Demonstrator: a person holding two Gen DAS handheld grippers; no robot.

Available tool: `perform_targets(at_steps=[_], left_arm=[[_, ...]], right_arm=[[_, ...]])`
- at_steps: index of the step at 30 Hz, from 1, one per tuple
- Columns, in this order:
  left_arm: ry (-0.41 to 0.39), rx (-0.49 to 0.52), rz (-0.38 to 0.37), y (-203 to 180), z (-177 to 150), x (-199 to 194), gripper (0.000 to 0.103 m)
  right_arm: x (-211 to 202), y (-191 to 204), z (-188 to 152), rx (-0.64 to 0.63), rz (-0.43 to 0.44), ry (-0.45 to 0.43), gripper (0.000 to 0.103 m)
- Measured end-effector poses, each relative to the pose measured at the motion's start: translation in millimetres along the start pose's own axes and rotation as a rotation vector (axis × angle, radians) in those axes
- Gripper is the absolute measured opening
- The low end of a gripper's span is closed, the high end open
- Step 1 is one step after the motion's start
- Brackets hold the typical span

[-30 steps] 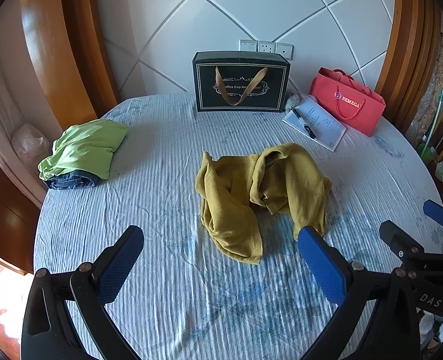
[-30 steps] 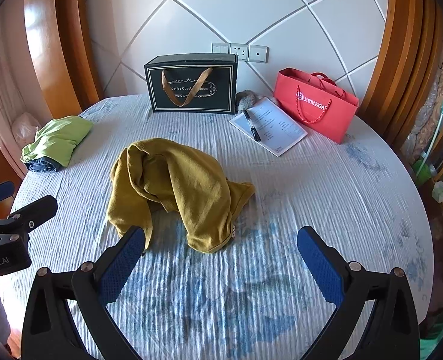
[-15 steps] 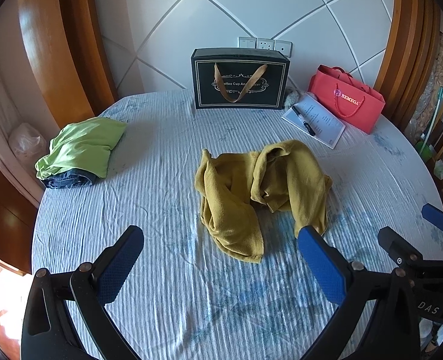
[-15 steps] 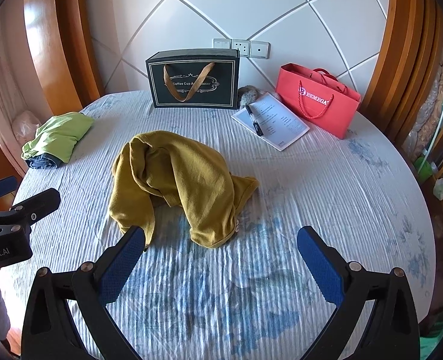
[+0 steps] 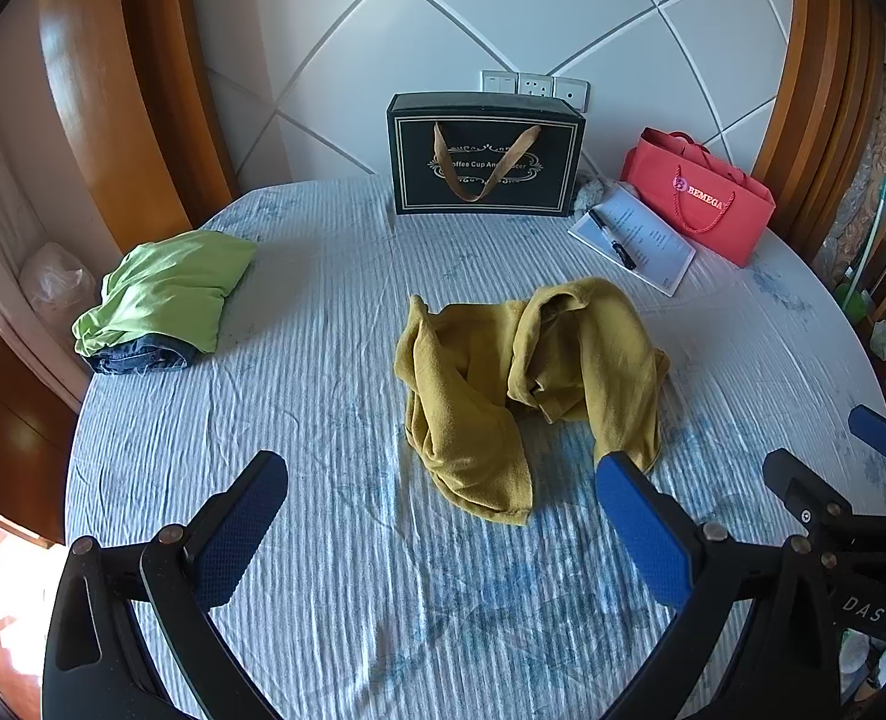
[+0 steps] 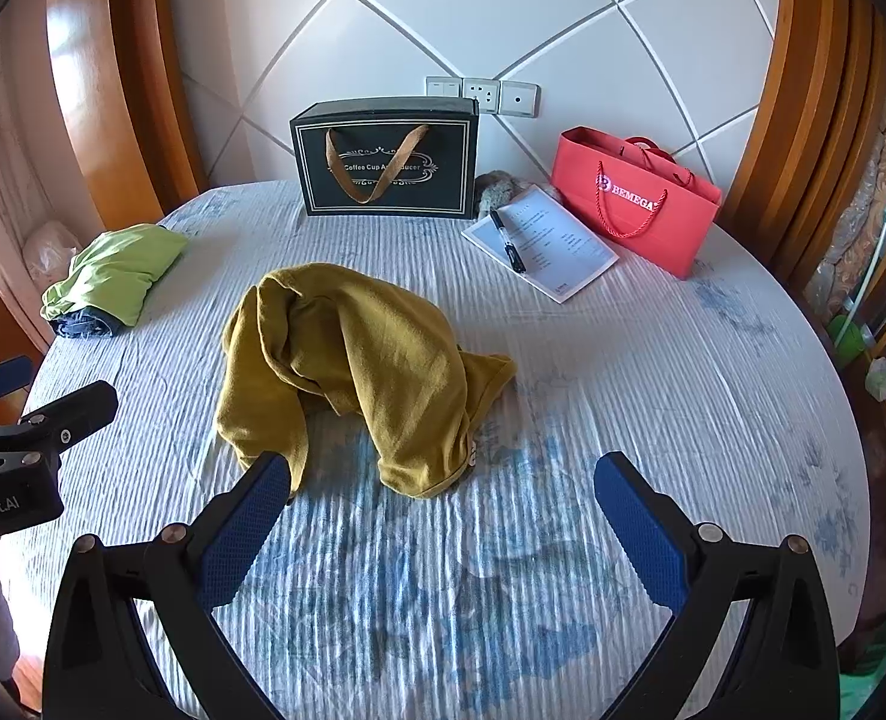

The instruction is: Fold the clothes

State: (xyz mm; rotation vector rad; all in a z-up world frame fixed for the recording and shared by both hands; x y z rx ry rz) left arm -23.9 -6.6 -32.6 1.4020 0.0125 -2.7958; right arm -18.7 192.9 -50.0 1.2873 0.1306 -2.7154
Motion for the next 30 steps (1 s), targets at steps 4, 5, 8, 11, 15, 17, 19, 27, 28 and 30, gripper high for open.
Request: perform_targets(at_steps=[4,5,8,11,15,17,19,27,28,30], left_arm=[[0.003,0.004,-0.002,-1,0,2,0.103],[0.004,0.005,-0.003,-1,0,2,0.103],[0.003,0.005,-0.003,-1,1,2,0.103],[0.004,0.006,-0.002,-1,1,3,0.103],[0.008,0.005,-0.001,-1,2,5,0.103],[0.010,0.006,-0.002,-1,2,5,0.103],[0.011,0.007,-0.003,-1,2,6,0.103],[0.018,0.009,-0.005,-1,3,9,0.103],[0.018,0.009,-0.005,0,3,9,0.103],[0.020,0.009,-0.006,-1,3,10,0.103]], right_arm=[[1,-1,-1,0.004,0.000,0.000,0.102],[1,-1,-1,0.004,0.000,0.001,0.102],[2,-1,0,0.006,0.001,0.001,0.102],[3,-2,1,0.008,0.002,0.002,0.102],[5,-1,1,0.007,0.004,0.007,0.102],[6,-1,2,0.005,0.004,0.009,0.102],[7,0,2,0.003,0.006,0.011,0.102],[11,-1,3,0.003,0.007,0.018,0.102],[11,-1,3,0.002,0.007,0.019,0.102],[12,-1,3,0.000,0.008,0.021,0.102]])
Point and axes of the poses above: each gripper's, at about its wrist camera, not at the fingertips, and x roughly the way its jaws point, y to its left, z to its top, the point moved 3 cm from there along x, roughly the way its jaws point, and after that the axes turned 1 degree about -x, right-handed, at the moved point
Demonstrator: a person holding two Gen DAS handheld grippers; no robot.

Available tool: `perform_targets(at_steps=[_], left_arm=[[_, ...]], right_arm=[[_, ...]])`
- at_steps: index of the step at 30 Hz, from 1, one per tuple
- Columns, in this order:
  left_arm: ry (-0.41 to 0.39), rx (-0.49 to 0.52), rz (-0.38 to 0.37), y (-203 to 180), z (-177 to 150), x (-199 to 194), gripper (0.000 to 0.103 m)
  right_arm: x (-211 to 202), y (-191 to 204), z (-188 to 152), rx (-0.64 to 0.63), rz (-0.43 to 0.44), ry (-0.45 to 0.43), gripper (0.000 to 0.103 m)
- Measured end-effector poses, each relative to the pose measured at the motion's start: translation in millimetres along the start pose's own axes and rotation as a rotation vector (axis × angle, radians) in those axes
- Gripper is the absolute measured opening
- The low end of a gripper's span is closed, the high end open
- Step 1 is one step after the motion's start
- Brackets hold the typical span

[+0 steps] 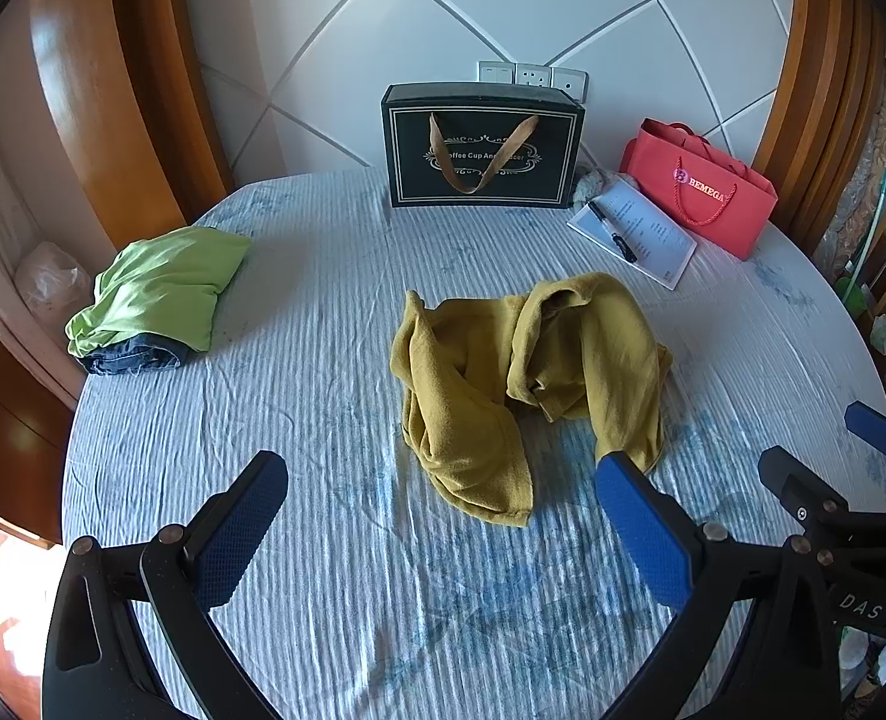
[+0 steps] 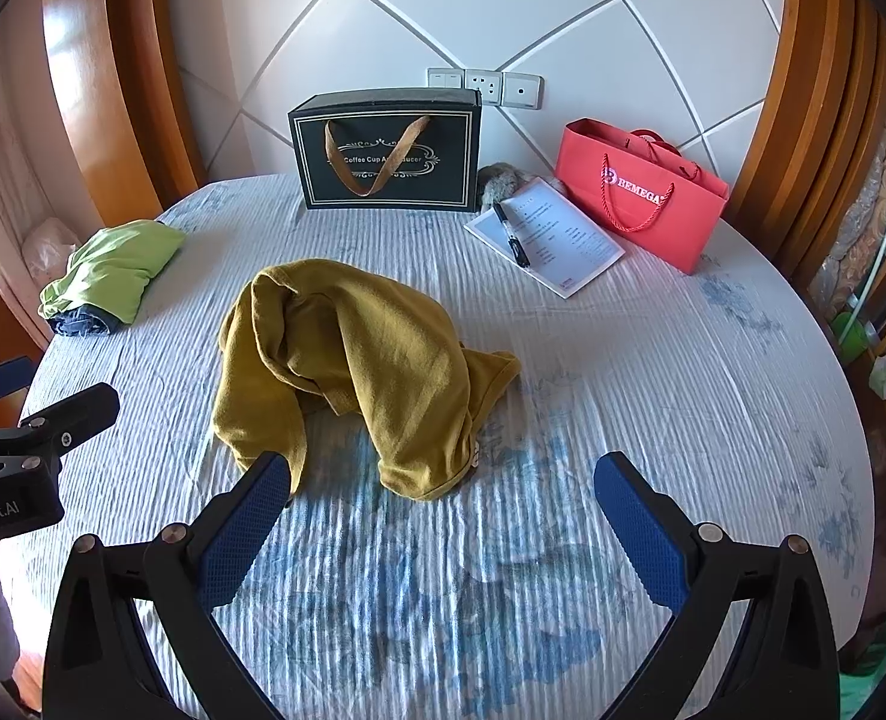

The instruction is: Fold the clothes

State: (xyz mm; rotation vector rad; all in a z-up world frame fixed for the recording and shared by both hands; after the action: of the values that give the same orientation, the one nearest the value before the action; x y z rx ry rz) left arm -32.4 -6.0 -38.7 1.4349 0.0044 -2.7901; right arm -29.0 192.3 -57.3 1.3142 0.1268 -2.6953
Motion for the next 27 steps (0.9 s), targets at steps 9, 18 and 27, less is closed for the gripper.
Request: perform_targets(at_steps=[9,18,27], left_arm=[[0.025,-0.002,-0.005,1,0,12,0.103],[0.083,-0.016,-0.035,7,1,60,0.103],[0.147,-0.006,-0.034,13,2,136,0.099]], right_arm=[[8,-1,1,0.002,-0.001,0.015,0.102],[50,-8,0,0.017,0.028,0.081,0.102],[120,-8,8,0.011,0.101,0.154,0.087]])
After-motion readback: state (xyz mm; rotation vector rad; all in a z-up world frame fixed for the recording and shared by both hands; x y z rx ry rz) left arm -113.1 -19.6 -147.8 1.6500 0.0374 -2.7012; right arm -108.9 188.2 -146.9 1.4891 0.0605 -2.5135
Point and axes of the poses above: each gripper's, at about its wrist camera, not at the fingertips, and x roughly the way its jaws point, y to its left, z to its top, the point moved 3 cm from there along x, roughly the way its jaws point, and after that the axes turned 1 degree about -x, right-handed, at the moved point
